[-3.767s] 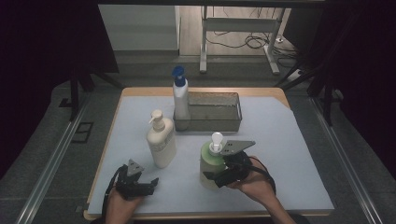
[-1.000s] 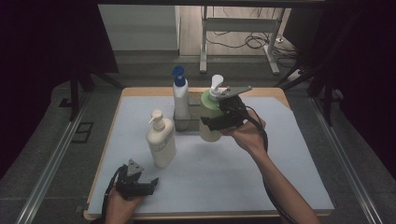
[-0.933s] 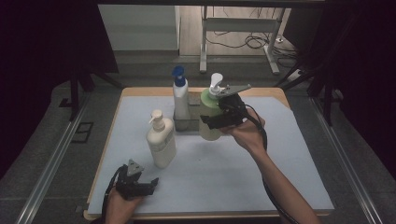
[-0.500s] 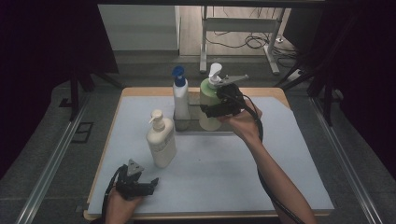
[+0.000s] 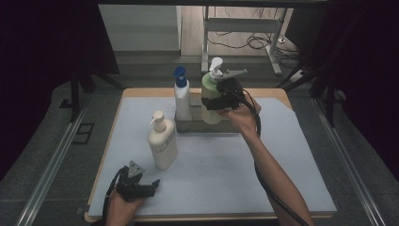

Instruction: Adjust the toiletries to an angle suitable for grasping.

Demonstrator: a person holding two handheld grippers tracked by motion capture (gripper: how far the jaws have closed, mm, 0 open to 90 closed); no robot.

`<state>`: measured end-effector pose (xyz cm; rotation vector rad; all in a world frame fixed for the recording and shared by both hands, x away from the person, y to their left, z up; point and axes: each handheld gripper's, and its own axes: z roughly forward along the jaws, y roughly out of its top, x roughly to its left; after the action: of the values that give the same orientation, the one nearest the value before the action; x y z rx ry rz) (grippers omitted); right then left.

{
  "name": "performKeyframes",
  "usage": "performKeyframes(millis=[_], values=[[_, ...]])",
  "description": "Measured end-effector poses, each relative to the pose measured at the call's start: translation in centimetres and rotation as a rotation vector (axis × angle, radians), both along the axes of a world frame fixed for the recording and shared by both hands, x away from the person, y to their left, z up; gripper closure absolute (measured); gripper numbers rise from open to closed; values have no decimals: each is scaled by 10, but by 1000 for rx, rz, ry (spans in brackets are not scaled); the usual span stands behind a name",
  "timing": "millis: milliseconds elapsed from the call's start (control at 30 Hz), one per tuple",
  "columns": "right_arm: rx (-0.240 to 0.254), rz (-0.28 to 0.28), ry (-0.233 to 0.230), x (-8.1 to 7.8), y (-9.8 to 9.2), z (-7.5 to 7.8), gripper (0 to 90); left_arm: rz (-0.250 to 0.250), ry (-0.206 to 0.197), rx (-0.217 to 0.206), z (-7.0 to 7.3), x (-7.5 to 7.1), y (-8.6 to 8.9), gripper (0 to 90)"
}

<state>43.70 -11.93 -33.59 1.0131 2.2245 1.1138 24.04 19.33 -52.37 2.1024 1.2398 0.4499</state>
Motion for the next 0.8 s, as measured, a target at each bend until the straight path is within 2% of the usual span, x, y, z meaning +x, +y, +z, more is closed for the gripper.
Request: performKeyframes(millis=[133, 333, 533, 800], values=[[12, -20, -3, 7, 0, -1, 125, 0, 0, 0, 0, 0, 0, 123], [3, -33, -9, 16, 3, -5, 125, 0, 1, 1, 0, 0, 0, 123], [-10, -40, -14, 25, 7, -14, 125, -1, 3, 2, 0, 0, 0, 123], [-14, -38, 11, 33, 10, -30, 125, -1, 2, 2, 0, 0, 0, 123]])
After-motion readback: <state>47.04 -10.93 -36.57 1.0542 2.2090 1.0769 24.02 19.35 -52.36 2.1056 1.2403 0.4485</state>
